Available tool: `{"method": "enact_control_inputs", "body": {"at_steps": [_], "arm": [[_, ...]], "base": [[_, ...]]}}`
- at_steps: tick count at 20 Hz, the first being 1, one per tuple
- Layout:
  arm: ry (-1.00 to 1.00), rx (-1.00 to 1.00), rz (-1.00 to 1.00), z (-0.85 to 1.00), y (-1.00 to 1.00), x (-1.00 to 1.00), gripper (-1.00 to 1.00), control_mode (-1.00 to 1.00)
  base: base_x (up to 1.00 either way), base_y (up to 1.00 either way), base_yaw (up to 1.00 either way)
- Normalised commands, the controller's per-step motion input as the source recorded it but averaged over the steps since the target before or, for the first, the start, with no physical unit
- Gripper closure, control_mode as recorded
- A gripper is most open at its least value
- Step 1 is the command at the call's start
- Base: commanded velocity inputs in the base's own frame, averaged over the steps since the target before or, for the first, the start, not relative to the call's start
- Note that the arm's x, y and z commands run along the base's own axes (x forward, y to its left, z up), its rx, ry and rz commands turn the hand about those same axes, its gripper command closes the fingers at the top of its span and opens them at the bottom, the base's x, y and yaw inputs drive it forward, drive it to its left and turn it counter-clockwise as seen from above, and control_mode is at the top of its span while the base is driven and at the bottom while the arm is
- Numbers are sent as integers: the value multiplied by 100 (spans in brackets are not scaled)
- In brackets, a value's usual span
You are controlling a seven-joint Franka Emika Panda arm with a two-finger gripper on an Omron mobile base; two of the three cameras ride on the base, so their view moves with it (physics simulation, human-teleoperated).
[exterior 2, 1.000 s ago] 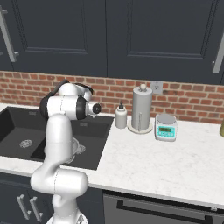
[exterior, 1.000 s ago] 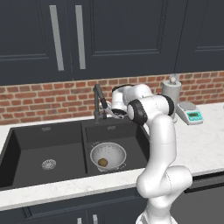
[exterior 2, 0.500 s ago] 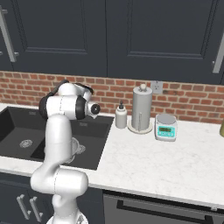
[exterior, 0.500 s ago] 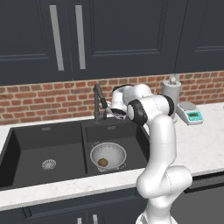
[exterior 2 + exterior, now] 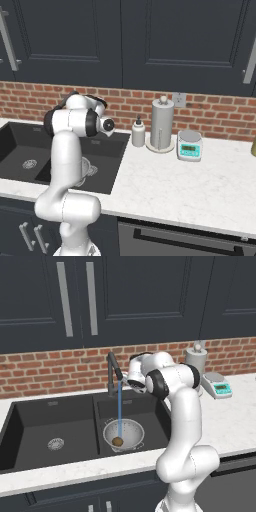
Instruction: Put the colander in the sink, put the kiwi in the colander, and turn on the sink faucet and pour water over the colander.
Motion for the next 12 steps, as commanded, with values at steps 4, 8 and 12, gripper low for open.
{"method": "enact_control_inputs", "body": {"at_steps": [4,8,12], "arm": [[5,6,-8,-34,-100,-16,100,-100],[2,7,-6,-20,-96,-18,100,-100],[0,8,-2,-2,-71,-17,100,-100]], "base": [[0,0,0],[0,0,0],[0,0,0]]}}
